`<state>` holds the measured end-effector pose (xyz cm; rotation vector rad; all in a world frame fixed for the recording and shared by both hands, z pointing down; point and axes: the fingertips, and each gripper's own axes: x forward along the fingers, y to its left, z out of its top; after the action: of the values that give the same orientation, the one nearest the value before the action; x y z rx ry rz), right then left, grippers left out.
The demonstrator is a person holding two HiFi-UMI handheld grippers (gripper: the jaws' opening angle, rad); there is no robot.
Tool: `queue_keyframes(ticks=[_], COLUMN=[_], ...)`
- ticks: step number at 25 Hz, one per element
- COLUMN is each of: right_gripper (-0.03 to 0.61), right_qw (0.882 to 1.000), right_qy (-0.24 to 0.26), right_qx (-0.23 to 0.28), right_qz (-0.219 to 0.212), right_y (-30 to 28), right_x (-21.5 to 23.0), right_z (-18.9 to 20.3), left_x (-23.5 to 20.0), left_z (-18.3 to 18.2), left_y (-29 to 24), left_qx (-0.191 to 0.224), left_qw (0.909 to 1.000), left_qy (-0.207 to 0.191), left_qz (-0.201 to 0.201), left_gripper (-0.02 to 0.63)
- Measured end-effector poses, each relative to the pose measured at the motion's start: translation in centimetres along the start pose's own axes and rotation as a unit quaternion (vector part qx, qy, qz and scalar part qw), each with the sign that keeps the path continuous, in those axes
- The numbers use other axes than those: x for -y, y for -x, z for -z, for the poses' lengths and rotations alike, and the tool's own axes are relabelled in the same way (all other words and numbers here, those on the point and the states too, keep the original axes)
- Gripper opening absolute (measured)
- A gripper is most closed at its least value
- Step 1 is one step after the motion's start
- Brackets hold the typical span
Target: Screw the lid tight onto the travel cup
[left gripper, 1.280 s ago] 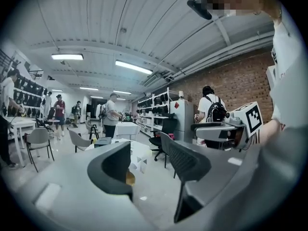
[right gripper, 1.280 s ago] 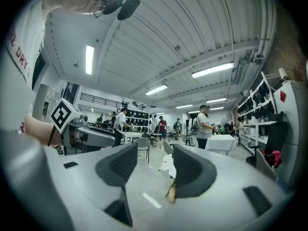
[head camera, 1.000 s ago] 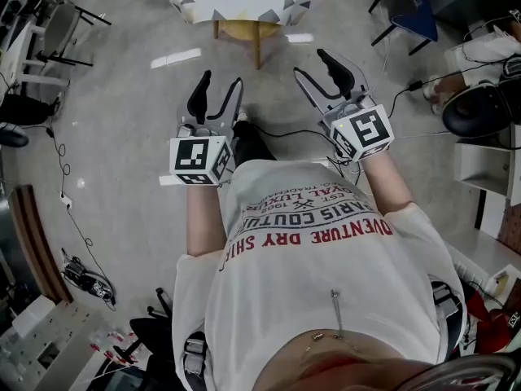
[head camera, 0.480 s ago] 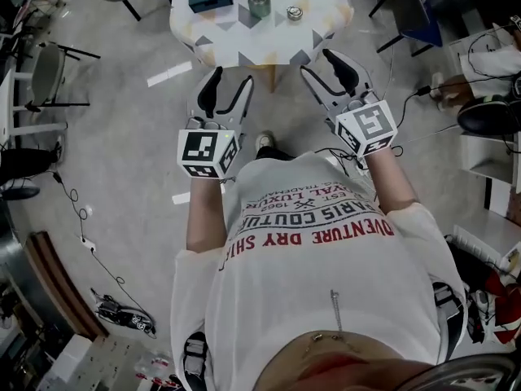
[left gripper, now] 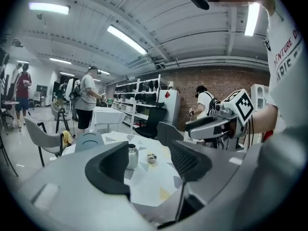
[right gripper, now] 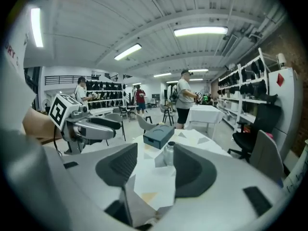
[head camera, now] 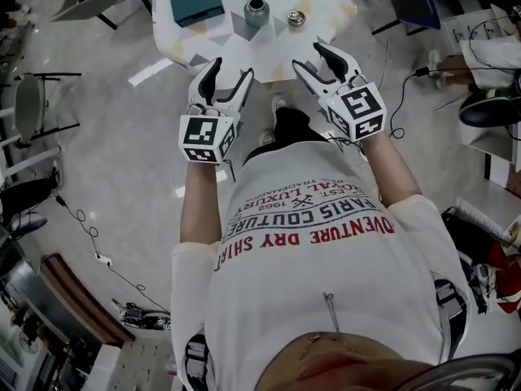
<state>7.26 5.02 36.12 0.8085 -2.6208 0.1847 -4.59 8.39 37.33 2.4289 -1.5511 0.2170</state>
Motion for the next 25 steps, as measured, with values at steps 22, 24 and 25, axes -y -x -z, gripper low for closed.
queue_keyframes(ticks=[22,24,25], right_gripper=[0.224,0.232,0.235], right_qw=[0.955,0.949,0.946], right_qy=[0.036,0.041,0.044], right_qx=[-0.276,-0.291,-0.298], right_qz=[-0.104,-0.116,-0.121], right_y=[-16.4,-17.1,-17.4], right_x=[14.4,14.3,14.3], right_z=[14.6,15.3,15.7], left_x=[-8.0,-8.2,-8.2], left_z=[11.5,12.2,12.5], left_y=[-20.6,-21.4,-21.9], left_qx=[-0.106,-0.114,-0.116], left_qw=[0.9936,0.9924,0.9919], left_qy=[-0.013,-0.017,-0.019], left_qz=[0.037,0.044,0.047], left_gripper=[0.391,0.401,0.405])
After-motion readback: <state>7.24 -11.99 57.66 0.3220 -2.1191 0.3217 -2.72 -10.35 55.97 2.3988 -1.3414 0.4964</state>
